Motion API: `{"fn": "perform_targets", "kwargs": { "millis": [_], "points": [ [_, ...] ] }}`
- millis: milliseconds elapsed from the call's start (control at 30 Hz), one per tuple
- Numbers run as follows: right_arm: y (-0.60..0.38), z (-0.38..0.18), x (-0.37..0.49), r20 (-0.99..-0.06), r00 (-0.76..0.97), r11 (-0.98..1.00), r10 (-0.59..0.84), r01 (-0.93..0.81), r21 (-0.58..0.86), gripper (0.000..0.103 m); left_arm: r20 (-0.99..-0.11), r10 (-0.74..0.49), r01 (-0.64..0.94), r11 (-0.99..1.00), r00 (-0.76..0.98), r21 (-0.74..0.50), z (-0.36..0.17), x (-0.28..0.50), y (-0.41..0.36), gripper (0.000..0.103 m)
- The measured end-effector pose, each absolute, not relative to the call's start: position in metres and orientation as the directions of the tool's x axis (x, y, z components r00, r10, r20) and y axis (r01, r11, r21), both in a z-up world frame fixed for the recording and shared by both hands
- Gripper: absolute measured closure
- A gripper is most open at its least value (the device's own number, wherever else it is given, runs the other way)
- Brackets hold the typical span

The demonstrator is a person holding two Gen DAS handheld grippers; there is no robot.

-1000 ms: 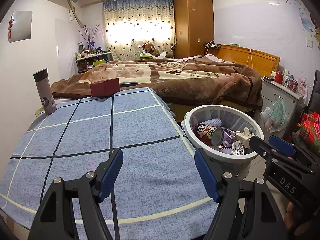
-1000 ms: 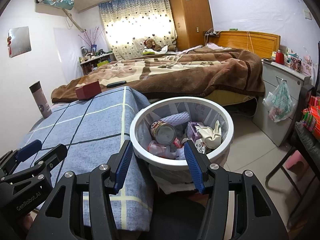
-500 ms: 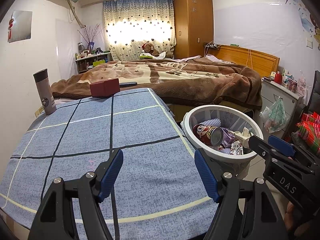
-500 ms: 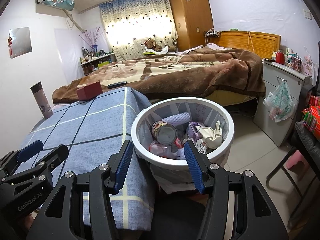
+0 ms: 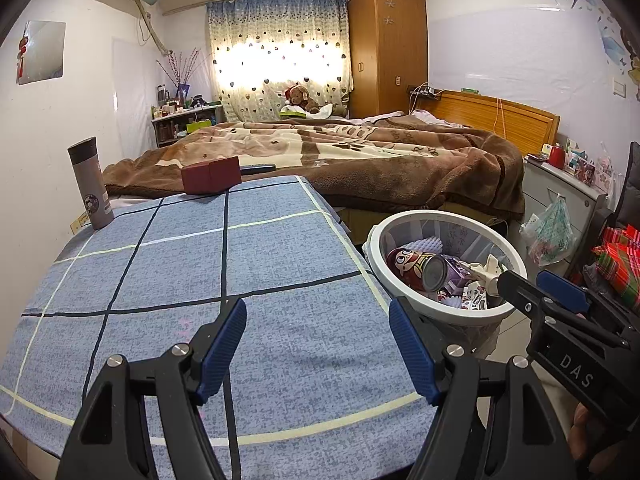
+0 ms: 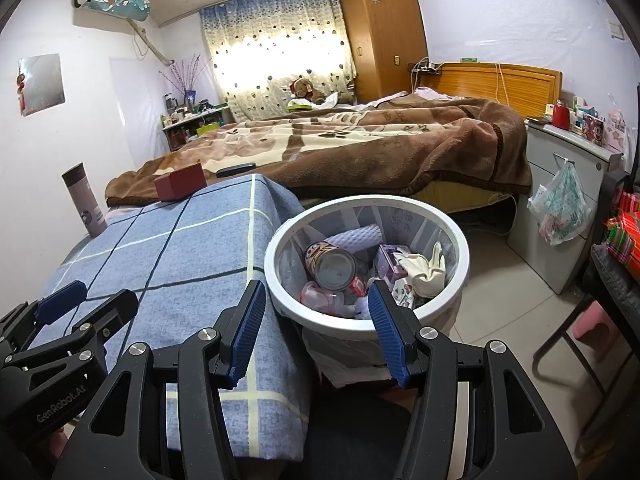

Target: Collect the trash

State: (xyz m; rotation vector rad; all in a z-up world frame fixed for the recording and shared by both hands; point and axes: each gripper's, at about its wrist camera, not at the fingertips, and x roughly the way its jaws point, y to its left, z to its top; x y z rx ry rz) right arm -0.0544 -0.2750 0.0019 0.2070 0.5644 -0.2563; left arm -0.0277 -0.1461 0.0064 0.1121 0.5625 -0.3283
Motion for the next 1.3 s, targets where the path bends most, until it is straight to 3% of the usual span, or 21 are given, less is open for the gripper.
{"fn": "perform_targets", "kwargs": {
  "millis": [1300],
  "points": [
    [-0.2755, 0.0009, -0.0553, -0.549, 0.816, 0.948, -0.181, 0.294, 0.124, 0.048, -0.542, -0.279, 0.339, 0.941, 0.793, 0.011, 0.0061, -0.0288, -0.1431, 0.027]
  ]
}}
